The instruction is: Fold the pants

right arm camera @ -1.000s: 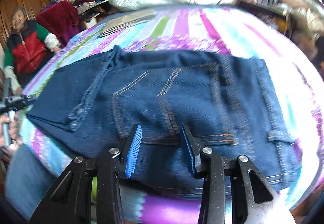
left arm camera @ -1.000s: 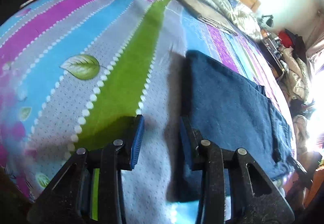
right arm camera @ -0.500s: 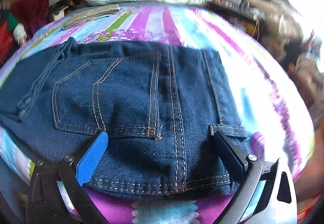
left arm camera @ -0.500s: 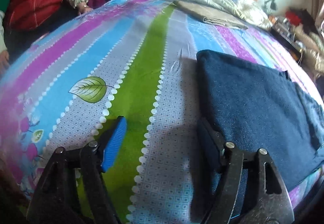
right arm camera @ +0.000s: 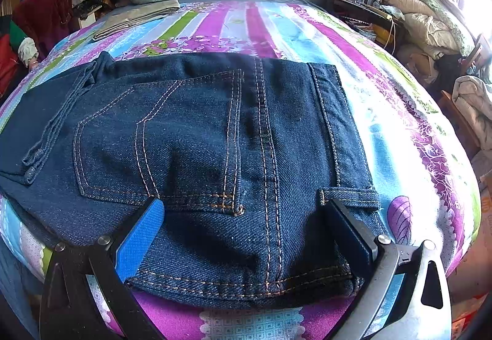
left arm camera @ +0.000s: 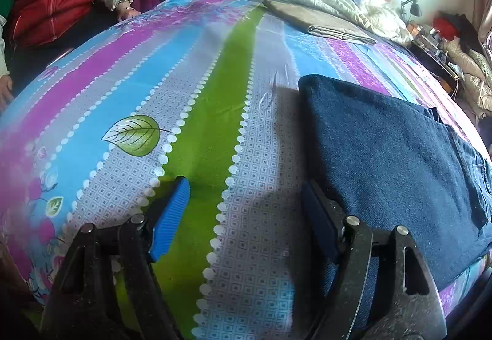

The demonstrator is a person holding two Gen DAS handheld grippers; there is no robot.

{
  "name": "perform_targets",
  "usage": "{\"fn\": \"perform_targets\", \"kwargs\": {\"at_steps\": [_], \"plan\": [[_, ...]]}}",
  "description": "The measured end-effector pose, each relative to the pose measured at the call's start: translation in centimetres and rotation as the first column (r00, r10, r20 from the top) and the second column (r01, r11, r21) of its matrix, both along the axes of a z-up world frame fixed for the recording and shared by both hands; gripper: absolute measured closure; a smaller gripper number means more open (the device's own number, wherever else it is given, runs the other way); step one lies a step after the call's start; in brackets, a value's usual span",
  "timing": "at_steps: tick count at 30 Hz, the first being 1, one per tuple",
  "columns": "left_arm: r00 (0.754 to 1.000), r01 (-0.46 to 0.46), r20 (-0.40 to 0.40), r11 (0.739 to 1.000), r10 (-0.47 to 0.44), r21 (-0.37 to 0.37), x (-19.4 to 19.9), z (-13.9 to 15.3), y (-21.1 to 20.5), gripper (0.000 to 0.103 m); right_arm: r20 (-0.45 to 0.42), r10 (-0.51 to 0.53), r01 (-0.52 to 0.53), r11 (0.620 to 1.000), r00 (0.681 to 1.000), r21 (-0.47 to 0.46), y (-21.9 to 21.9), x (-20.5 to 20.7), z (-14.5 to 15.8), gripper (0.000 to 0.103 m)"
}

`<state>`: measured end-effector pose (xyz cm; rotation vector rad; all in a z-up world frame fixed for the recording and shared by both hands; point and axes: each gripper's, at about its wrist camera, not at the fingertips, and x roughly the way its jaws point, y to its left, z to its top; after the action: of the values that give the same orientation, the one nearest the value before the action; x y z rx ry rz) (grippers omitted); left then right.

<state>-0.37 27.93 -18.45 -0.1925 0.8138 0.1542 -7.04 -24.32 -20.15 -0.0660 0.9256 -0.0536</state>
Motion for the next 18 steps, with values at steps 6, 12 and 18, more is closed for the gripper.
{"fn": "perform_targets", "kwargs": {"at_steps": [6, 12, 18], "plan": [[1.000, 0.000, 0.000, 1.000, 0.000, -0.001, 0.0, 0.0, 0.0, 0.027, 0.007, -0.001, 0.001, 1.000, 1.000, 0.003, 0.0, -0.1, -0.1, 0.000], [0.999, 0.007, -0.042, 1.000, -0.008, -0.026, 0.4, 0.6, 0.1, 0.026, -0.011, -0.007, 0.007, 1.000, 1.000, -0.024, 0.4, -0.3, 0.6, 0.000], [0.999, 0.044, -0.015, 0.983, -0.047, -0.181, 0.8, 3.5, 1.5, 0.027, 0.105, 0.187, -0.183, 0.982, 0.977, -0.050, 8.8, -3.2, 4.3, 0.006]]}}
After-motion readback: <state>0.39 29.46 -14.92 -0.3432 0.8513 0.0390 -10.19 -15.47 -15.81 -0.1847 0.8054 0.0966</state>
